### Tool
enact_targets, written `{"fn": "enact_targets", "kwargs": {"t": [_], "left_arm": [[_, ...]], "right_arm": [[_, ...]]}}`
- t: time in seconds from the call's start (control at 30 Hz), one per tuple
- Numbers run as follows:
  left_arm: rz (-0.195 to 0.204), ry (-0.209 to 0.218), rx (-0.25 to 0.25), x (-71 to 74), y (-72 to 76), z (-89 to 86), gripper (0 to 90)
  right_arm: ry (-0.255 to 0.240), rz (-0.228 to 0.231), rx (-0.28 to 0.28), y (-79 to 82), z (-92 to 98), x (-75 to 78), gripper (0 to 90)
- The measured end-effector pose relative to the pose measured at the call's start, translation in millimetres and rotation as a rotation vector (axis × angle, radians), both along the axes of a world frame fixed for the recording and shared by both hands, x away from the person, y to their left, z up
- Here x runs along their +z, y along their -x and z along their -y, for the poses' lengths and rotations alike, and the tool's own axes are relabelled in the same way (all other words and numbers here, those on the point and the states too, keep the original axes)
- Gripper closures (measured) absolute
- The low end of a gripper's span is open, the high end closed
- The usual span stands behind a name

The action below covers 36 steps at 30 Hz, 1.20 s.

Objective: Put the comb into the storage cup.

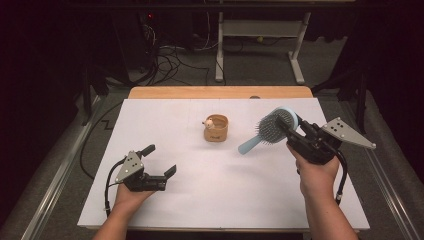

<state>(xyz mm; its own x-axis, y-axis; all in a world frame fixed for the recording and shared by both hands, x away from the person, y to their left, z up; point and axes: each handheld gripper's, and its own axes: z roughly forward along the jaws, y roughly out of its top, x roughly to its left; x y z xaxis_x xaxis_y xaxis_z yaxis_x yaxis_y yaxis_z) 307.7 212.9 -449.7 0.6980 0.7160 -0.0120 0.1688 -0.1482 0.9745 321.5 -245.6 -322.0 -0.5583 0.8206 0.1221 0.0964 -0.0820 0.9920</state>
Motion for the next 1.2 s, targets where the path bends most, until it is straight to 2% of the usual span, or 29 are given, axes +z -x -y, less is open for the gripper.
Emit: {"fn": "enact_targets", "kwargs": {"t": [0.17, 0.3, 0.67, 1.2], "left_arm": [[0.001, -0.007, -0.009, -0.4, 0.1, 1.2, 0.0], [-0.004, 0.003, 0.0, -0.3, 0.0, -0.4, 0.0], [0.006, -0.01, 0.0, -0.7, 0.1, -0.6, 0.0], [0.005, -0.016, -0.006, -0.5, 0.4, 1.4, 0.0]], "right_arm": [[-0.014, 0.011, -0.001, -4.2, -1.5, 5.9, 59.9], [-0.013, 0.019, -0.006, -6.2, -3.0, 11.2, 59.9], [-0.01, 0.042, -0.011, -12.5, -11.4, 25.4, 59.9], [-0.032, 0.028, -0.029, -35.6, -22.7, 24.2, 59.9]]}}
